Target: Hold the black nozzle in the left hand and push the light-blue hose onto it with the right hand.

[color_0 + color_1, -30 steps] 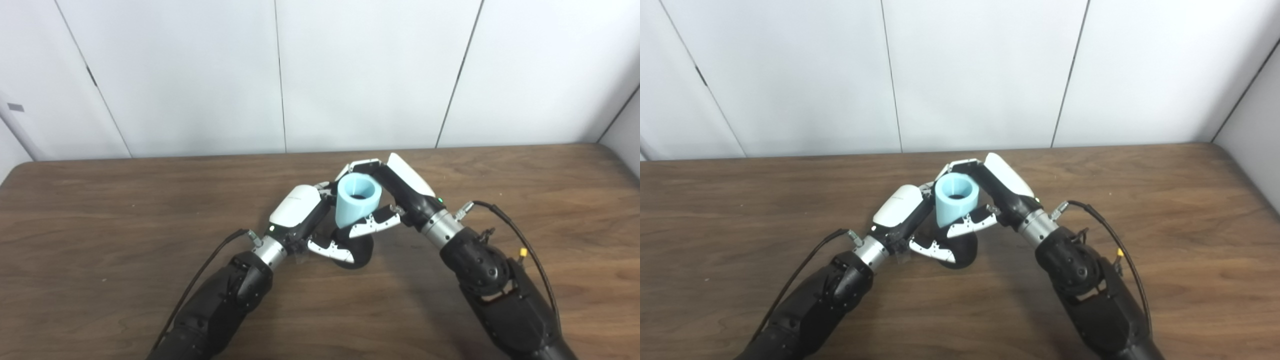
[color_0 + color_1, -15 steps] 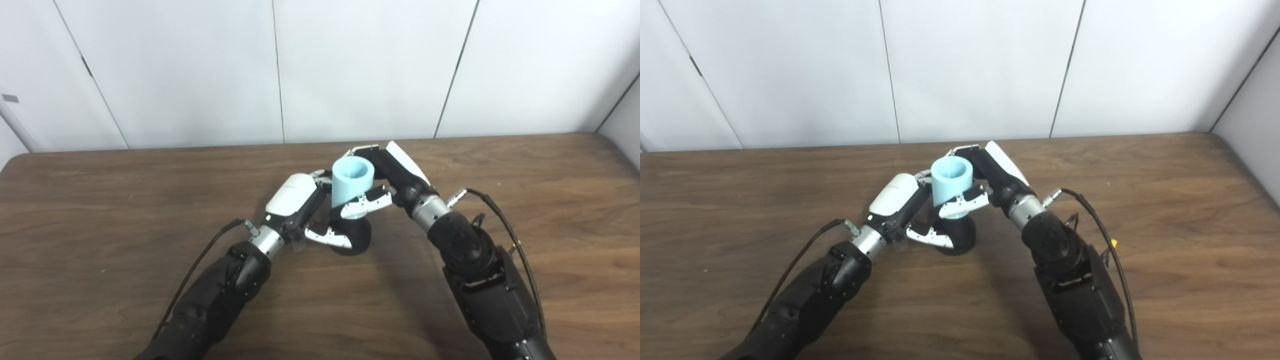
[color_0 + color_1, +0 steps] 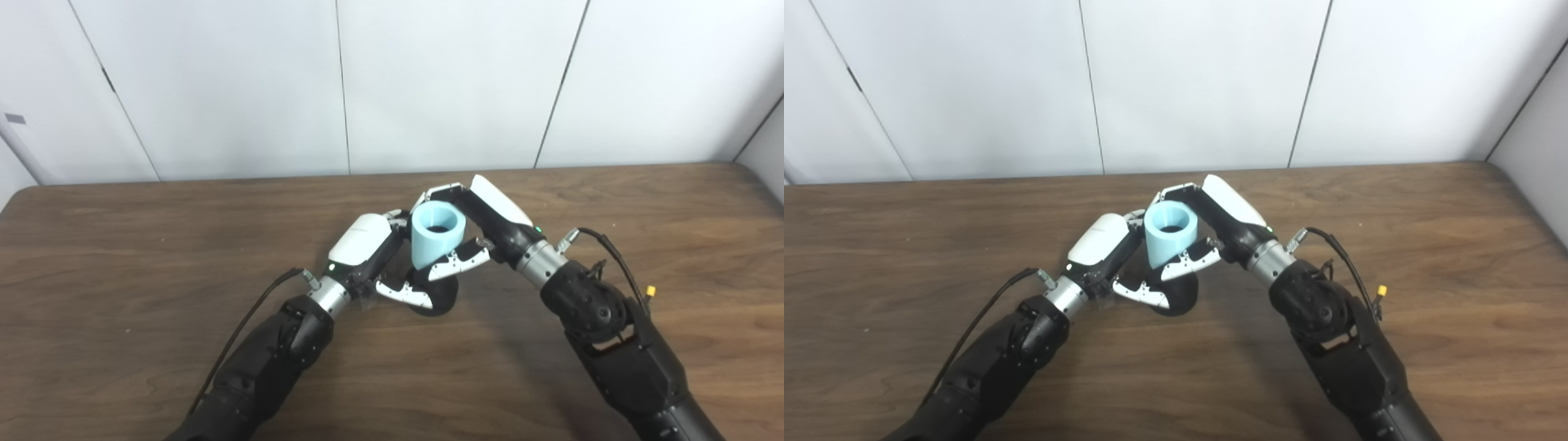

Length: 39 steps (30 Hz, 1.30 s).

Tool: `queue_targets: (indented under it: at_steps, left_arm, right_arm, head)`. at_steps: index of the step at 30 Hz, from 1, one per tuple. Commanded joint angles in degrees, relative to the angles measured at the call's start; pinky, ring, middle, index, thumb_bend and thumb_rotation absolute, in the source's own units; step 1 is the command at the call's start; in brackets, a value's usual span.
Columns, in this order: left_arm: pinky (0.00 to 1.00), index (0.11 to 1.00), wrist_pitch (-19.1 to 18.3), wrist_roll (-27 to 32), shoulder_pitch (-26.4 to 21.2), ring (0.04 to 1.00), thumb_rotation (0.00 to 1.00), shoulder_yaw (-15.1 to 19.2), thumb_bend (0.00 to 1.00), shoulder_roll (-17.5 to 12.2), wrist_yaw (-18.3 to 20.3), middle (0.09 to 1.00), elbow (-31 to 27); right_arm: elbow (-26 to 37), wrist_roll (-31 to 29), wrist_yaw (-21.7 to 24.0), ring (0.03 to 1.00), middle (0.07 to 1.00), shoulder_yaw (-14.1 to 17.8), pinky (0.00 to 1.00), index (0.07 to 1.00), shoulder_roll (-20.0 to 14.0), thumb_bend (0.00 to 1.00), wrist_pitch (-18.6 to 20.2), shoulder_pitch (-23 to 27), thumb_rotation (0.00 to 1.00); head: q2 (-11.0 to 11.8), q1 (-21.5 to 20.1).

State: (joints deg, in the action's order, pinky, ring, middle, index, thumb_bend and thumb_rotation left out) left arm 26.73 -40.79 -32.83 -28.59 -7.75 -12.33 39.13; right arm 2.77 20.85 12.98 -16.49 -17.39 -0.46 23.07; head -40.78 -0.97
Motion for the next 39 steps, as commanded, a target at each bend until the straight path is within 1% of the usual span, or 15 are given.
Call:
queue_targets:
  at_steps: [1, 9, 11, 13, 15, 17, 19, 20, 22, 24, 27, 31, 33, 35, 39]
  left_arm:
    - [0.89, 0.483, -3.45, -0.87, 6.86, 0.672, 0.0, -0.99, 0.53, -1.16, 0.91, 0.488, 4.16]
    - [0.89, 0.492, -3.79, -0.99, 6.89, 0.672, 0.0, -0.93, 0.53, -1.33, 1.03, 0.477, 4.07]
    - [0.89, 0.489, -3.89, -1.28, 6.81, 0.672, 0.0, -1.06, 0.53, -1.36, 0.94, 0.481, 4.1]
    - [0.89, 0.484, -3.79, -1.41, 6.73, 0.672, 0.0, -1.15, 0.53, -1.3, 0.78, 0.487, 4.24]
    - [0.89, 0.481, -3.73, -1.52, 6.67, 0.672, 0.0, -1.24, 0.53, -1.21, 0.66, 0.49, 4.38]
    - [0.89, 0.482, -3.52, -1.55, 6.64, 0.67, 0.0, -1.25, 0.53, -1.1, 0.34, 0.488, 4.56]
    - [0.89, 0.486, -3.43, -1.51, 6.66, 0.667, 0.0, -1.24, 0.53, -1.05, 0.18, 0.484, 4.6]
    - [0.89, 0.487, -3.41, -1.51, 6.68, 0.666, 0.0, -1.25, 0.53, -1.05, 0.14, 0.482, 4.56]
    - [0.89, 0.49, -3.43, -1.41, 6.75, 0.664, 0.0, -1.19, 0.53, -1.05, 0.17, 0.48, 4.45]
    - [0.9, 0.494, -3.43, -1.09, 6.81, 0.664, 0.0, -1.01, 0.53, -1.01, 0.25, 0.475, 4.39]
    - [0.9, 0.49, -3.71, -1.0, 6.75, 0.67, 0.0, -1.08, 0.53, -1.06, 0.56, 0.479, 4.42]
    - [0.9, 0.484, -3.74, -1.09, 6.71, 0.672, 0.0, -1.27, 0.53, -1.1, 0.51, 0.486, 4.46]
    - [0.89, 0.483, -3.84, -1.03, 6.75, 0.671, 0.0, -1.23, 0.53, -1.06, 0.48, 0.487, 4.39]
    - [0.89, 0.485, -3.95, -1.04, 6.75, 0.67, 0.0, -1.22, 0.53, -1.06, 0.51, 0.485, 4.24]
    - [0.89, 0.483, -4.06, -1.04, 6.71, 0.667, 0.0, -1.22, 0.53, -1.14, 0.64, 0.486, 4.05]
  right_arm:
    - [-1.34, 1.23, 3.33, 0.42, 0.497, -2.57, 0.37, 0.497, -1.3, 0.5, -0.79, -2.69, 0.0]
    - [-2.16, 1.19, 2.33, 0.417, 0.499, -3.14, 0.36, 0.5, -1.6, 0.5, -2.61, -2.88, 0.0]
    - [-2.38, 1.1, 1.71, 0.418, 0.5, -3.03, 0.36, 0.498, -1.18, 0.5, -1.9, -3.14, 0.0]
    - [-2.14, -0.14, 1.34, 0.419, 0.494, -2.08, 0.36, 0.501, 0.39, 0.5, 2.29, -3.82, 0.0]
    - [-0.98, -0.54, 1.02, 0.423, 0.487, -1.09, 0.36, 0.498, 2.36, 0.5, 9.08, -4.42, 0.0]
    - [0.89, -0.45, 0.63, 0.435, 0.493, 0.28, 0.37, 0.49, 4.69, 0.5, 18.04, -4.82, 0.0]
    - [1.7, 0.03, 0.79, 0.443, 0.498, 2.13, 0.38, 0.485, 6.85, 0.5, 24.26, -4.83, 0.0]
    - [1.66, 0.53, 1.19, 0.451, 0.501, 3.42, 0.39, 0.481, 8.0, 0.5, 26.05, -4.77, 0.0]
    - [1.55, 2.01, 1.95, 0.45, 0.503, 4.98, 0.39, 0.48, 9.31, 0.5, 27.37, -4.67, 0.0]
    - [1.91, 3.25, 2.23, 0.455, 0.498, 4.71, 0.39, 0.483, 9.03, 0.5, 27.36, -4.56, 0.0]
    - [2.75, 3.58, 1.65, 0.437, 0.49, 2.14, 0.38, 0.493, 6.65, 0.5, 24.77, -4.61, 0.0]
    - [0.67, 1.9, 0.06, 0.423, 0.484, 0.14, 0.37, 0.502, 4.05, 0.5, 14.8, -5.17, 0.0]
    - [-0.58, 2.02, -0.86, 0.42, 0.484, -0.74, 0.36, 0.51, 3.06, 0.5, 9.91, -5.31, 0.0]
    - [-2.63, 2.44, -2.37, 0.419, 0.485, -1.79, 0.36, 0.514, 1.87, 0.5, 2.79, -5.21, 0.0]
    - [-5.69, 4.15, -4.53, 0.419, 0.493, -3.5, 0.35, 0.517, -0.15, 0.5, -6.64, -4.67, 0.0]
  head:
    - [-0.09, 0.0]
    - [-0.13, 0.08]
    - [-0.13, 0.08]
    - [-0.24, -0.08]
    - [-0.32, 0.02]
    - [-0.34, 0.01]
    - [-0.33, -0.02]
    - [-0.36, -0.01]
    - [-0.41, 0.0]
    - [-0.46, 0.03]
    - [-0.49, 0.02]
    - [-0.49, 0.02]
    - [-0.49, 0.02]
    - [-0.49, 0.02]
    - [-0.49, 0.02]
